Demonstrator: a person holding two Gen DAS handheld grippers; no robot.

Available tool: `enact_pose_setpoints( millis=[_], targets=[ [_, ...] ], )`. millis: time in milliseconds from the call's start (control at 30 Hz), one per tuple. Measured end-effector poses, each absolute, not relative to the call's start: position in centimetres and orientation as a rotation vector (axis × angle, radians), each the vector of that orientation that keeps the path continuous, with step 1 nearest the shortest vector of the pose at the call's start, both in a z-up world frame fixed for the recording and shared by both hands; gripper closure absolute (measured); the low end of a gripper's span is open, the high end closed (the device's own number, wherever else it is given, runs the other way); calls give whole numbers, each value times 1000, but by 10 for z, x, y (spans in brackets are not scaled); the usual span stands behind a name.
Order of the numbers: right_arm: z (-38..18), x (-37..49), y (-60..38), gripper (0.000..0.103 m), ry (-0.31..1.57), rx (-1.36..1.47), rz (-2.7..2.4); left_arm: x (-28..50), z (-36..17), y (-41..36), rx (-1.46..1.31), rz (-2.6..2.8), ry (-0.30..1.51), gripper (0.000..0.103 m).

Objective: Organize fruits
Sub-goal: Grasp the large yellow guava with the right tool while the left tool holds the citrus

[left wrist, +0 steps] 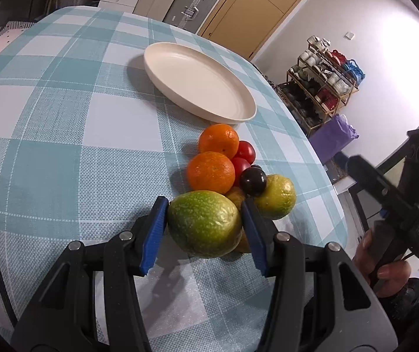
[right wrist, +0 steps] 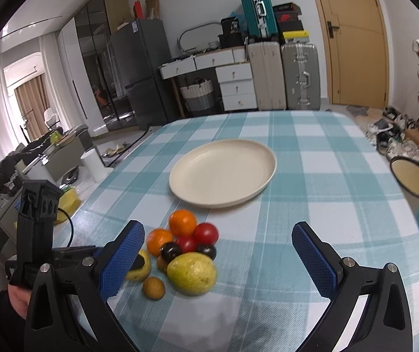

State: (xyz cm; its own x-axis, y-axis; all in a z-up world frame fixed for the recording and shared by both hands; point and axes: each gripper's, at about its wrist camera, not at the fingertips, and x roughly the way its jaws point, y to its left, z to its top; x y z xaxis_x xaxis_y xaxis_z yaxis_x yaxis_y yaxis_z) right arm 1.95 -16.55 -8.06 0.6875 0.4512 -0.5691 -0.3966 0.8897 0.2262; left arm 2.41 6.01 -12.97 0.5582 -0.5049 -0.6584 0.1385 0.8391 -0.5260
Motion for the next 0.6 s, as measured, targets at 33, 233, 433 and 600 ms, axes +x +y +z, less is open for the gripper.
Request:
enact_pose_setpoints(
  millis=[33, 233, 433, 600],
  targets=[
    [-83, 20, -165, 0, 667, 91, 479, 23, -130, 62, -449, -391, 904, 55],
    [-103, 27, -163, 0, 735, 128, 520, 20, -131, 68, -466, -391, 905, 55],
    [-119, 33, -159, 0, 792, 165, 550, 19, -131, 70, -473, -394, 898, 55],
    [-130, 37, -152, 4, 825, 169, 577, 18, -130, 73, -478, -404, 893, 55]
  ],
)
